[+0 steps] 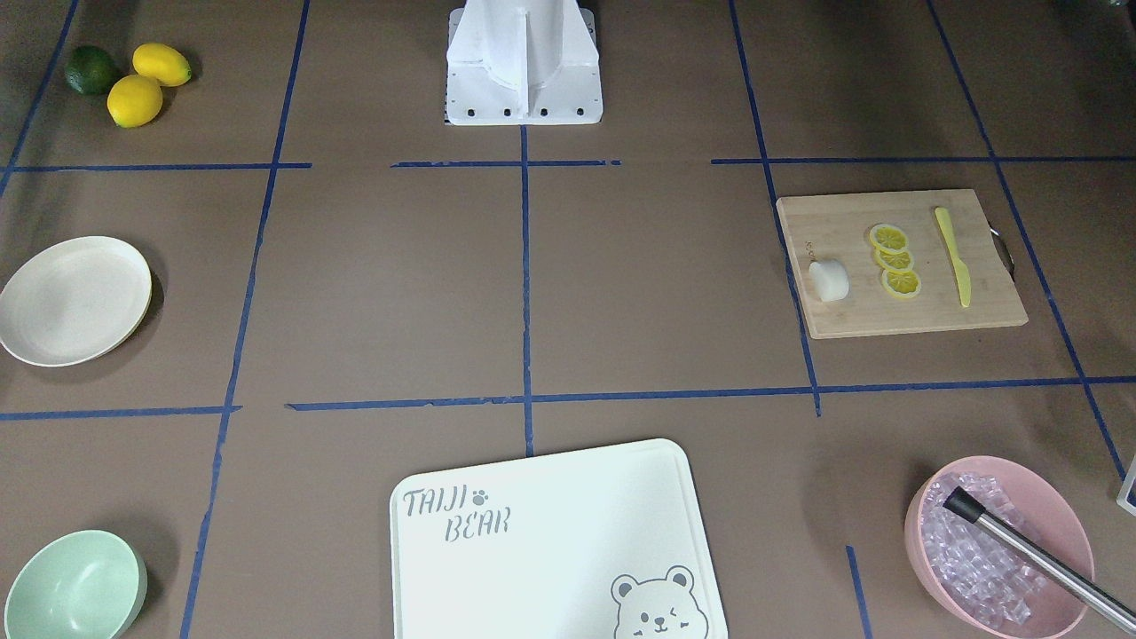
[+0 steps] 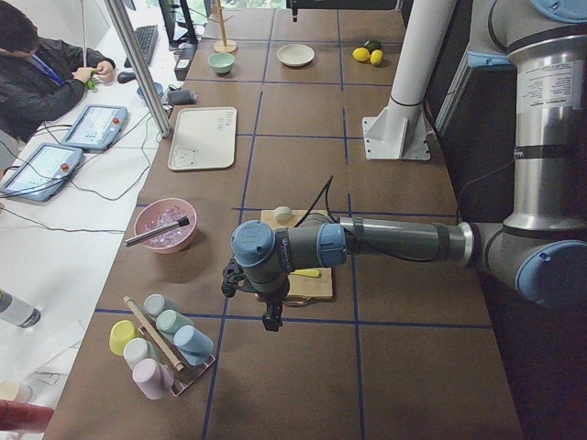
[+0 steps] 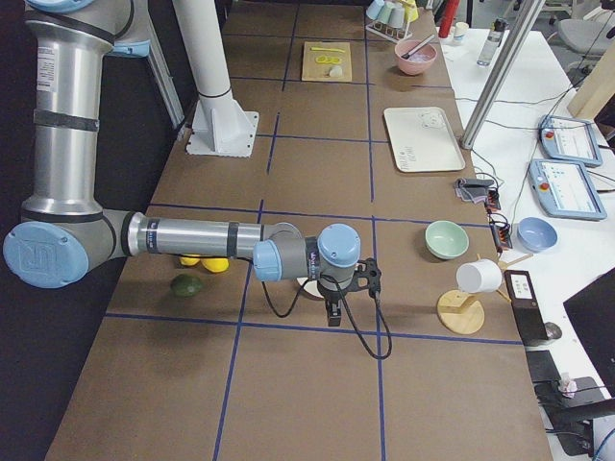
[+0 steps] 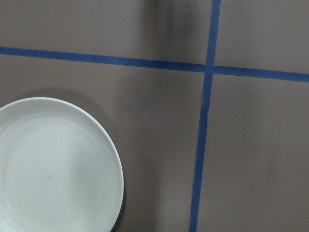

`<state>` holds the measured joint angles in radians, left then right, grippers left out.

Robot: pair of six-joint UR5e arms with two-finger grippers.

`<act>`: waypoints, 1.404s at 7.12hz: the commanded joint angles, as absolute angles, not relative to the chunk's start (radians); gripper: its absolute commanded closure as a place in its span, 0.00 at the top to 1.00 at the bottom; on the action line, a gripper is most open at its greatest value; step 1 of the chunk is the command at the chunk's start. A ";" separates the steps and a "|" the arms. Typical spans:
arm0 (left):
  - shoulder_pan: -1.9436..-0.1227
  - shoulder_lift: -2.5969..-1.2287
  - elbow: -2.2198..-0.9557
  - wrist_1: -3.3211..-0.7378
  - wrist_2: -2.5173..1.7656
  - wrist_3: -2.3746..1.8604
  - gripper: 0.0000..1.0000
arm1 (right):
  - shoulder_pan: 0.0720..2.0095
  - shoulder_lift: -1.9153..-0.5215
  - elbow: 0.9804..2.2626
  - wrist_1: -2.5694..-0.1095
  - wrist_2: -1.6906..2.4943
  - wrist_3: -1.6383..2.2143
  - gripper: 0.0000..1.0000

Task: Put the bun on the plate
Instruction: 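Move the right gripper toward the white plate's rim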

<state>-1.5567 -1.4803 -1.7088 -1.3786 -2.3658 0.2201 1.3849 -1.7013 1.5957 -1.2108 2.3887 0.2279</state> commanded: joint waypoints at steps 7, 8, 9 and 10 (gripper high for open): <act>-1.555 -1.482 -1.703 -1.385 -2.367 0.219 1.00 | 1.135 -1.715 1.464 -0.864 2.323 0.607 0.80; -1.555 -1.482 -1.703 -1.384 -2.367 0.219 1.00 | 1.131 -1.712 1.459 -0.864 2.318 0.604 0.47; -1.555 -1.482 -1.701 -1.384 -2.367 0.219 1.00 | 1.132 -1.713 1.460 -0.864 2.318 0.607 0.25; -1.555 -1.482 -1.701 -1.384 -2.367 0.219 1.00 | 1.132 -1.713 1.459 -0.864 2.318 0.609 0.18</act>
